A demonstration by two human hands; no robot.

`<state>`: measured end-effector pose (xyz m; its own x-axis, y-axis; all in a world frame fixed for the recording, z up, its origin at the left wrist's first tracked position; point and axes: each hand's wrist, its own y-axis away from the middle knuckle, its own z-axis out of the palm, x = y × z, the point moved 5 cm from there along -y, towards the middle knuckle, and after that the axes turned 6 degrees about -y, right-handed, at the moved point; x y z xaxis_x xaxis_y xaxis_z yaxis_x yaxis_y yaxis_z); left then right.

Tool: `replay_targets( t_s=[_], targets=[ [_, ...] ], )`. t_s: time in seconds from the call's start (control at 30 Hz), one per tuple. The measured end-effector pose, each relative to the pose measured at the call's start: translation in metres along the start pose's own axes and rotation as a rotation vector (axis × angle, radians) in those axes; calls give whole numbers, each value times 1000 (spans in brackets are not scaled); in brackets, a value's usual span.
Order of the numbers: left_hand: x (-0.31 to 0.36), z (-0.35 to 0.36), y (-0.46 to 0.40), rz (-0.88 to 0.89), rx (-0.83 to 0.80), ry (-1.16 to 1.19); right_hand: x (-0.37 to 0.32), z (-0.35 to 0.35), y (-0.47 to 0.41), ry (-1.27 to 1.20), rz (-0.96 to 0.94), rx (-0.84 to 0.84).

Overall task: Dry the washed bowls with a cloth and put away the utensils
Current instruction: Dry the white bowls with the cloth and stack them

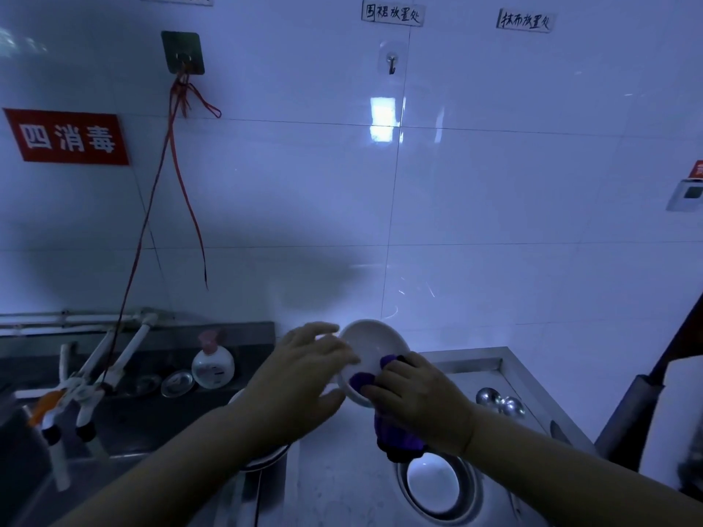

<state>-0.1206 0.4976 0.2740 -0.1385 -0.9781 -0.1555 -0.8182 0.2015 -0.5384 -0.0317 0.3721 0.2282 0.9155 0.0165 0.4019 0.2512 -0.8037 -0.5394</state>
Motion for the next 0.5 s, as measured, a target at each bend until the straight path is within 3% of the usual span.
replay_targets(
  t_s=[0.1, 0.23, 0.37, 0.5],
  targets=[
    [13, 6, -1, 220, -123, -168, -3, 0, -3, -20, -1, -13],
    [12, 12, -3, 285, -177, -120, -5, -9, -5, -14, -38, -32],
    [-13, 13, 2, -53, -166, 219, 15, -32, -3, -41, 97, 153],
    [-28, 23, 16, -583, -78, 1025, 42, -46, 2, -288, 596, 389]
  ],
)
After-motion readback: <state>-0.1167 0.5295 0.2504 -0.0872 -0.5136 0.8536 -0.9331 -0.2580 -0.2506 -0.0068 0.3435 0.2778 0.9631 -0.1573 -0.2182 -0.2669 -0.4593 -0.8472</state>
